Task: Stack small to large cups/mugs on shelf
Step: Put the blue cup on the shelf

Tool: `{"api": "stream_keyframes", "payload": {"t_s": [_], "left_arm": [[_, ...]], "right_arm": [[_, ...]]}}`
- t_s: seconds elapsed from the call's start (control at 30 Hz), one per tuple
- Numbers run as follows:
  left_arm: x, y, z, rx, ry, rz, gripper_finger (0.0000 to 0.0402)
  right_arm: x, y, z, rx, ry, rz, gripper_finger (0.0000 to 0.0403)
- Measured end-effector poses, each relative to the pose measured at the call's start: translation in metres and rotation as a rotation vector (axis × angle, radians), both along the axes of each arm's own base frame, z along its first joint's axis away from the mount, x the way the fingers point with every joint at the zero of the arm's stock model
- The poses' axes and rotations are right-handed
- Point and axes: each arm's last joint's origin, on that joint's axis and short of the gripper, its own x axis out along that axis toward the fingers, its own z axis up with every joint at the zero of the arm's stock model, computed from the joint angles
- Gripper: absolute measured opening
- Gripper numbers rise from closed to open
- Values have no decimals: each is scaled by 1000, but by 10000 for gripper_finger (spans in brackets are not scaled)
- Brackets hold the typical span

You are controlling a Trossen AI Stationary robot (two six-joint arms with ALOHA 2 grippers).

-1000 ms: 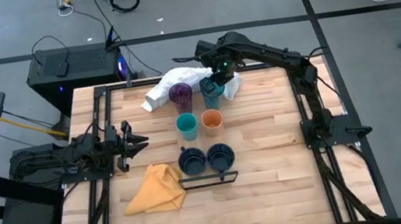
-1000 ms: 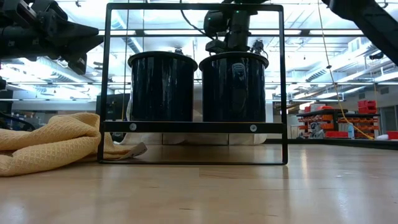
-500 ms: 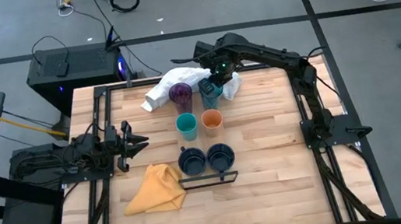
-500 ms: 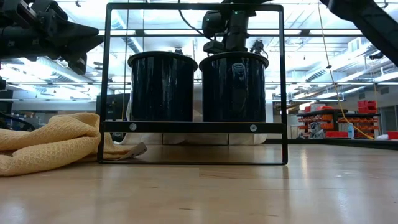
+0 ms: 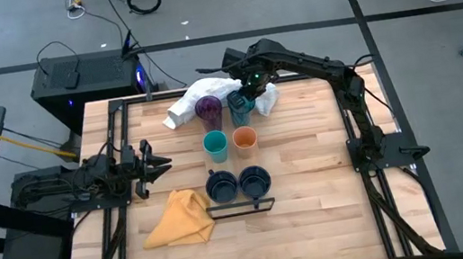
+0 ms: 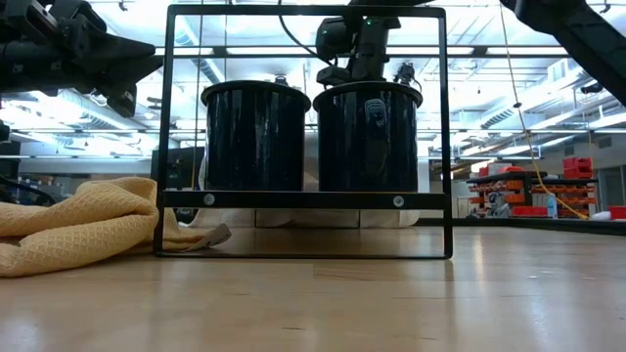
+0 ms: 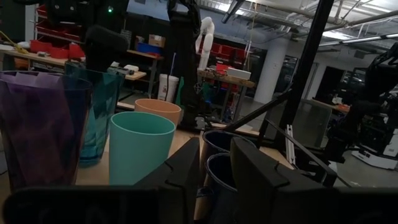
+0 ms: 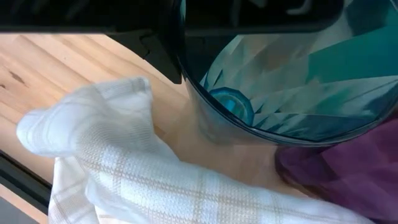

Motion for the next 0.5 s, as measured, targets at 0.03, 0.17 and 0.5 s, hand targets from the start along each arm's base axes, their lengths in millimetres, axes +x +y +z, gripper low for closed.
{"api": "stream_keyframes", "payload": {"t_s": [0.03,0.17,0.5], "left_arm": [[0,0,0,0,0,0,99],[0,0,0,0,0,0,95],[0,0,0,1,0,0,98]], "right_arm": [[0,0,0,0,1,1,5],[1,0,0,-7,-9,4,5],[2,1,0,-13,-13,15,5]]}}
